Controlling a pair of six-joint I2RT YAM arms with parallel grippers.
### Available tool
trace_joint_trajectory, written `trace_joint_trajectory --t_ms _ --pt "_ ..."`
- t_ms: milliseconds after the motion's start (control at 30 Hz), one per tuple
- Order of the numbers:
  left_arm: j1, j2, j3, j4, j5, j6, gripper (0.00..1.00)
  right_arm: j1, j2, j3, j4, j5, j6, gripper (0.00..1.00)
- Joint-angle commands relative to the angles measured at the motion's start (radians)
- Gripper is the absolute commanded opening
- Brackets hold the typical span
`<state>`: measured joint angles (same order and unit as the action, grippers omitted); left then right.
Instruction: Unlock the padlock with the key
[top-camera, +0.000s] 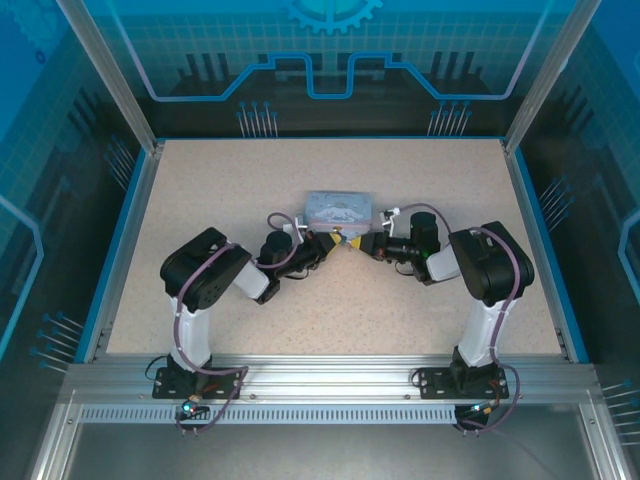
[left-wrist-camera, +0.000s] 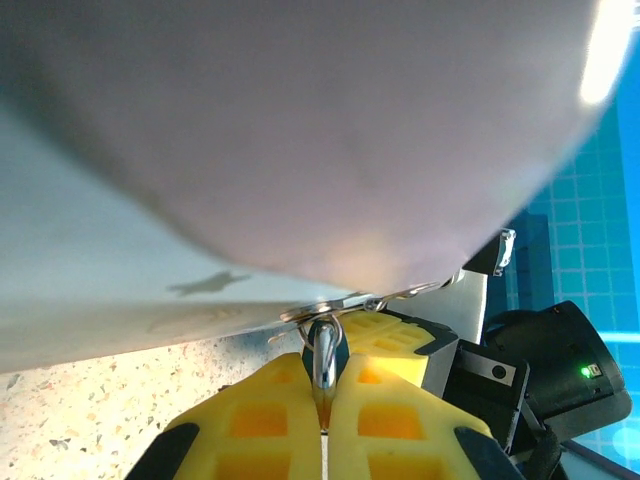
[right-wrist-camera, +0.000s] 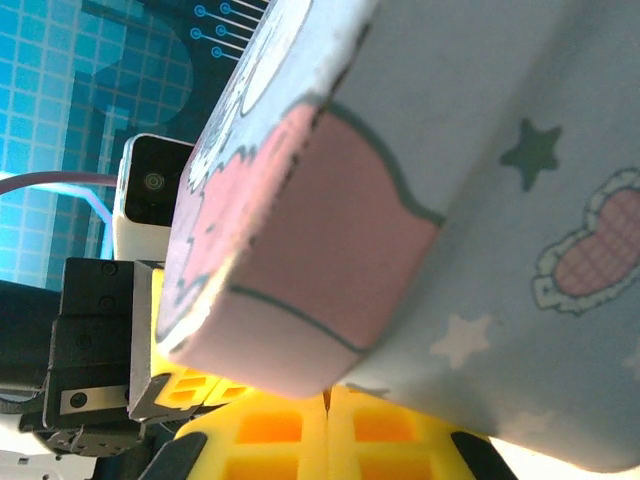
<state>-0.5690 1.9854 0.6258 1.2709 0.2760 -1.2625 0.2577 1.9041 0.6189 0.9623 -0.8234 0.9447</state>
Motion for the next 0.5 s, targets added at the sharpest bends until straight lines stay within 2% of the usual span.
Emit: trace_joint_trajectory --t_ms 0,233,467 --pt "-0.090 0.023 0.056 0.113 0.234 -0.024 0.00 0.103 -0.015 0.019 0.114 -0.007 0.007 0.03" --pt "-0.103 0.049 0.080 0.124 0.245 -0.038 0.00 0.110 0.001 0.022 0.156 0.000 0.040 0.03" --pt "-0.109 0.064 0.084 0.127 0.237 -0.044 0.00 0.112 -0.032 0.010 0.121 -0.009 0.033 0.03"
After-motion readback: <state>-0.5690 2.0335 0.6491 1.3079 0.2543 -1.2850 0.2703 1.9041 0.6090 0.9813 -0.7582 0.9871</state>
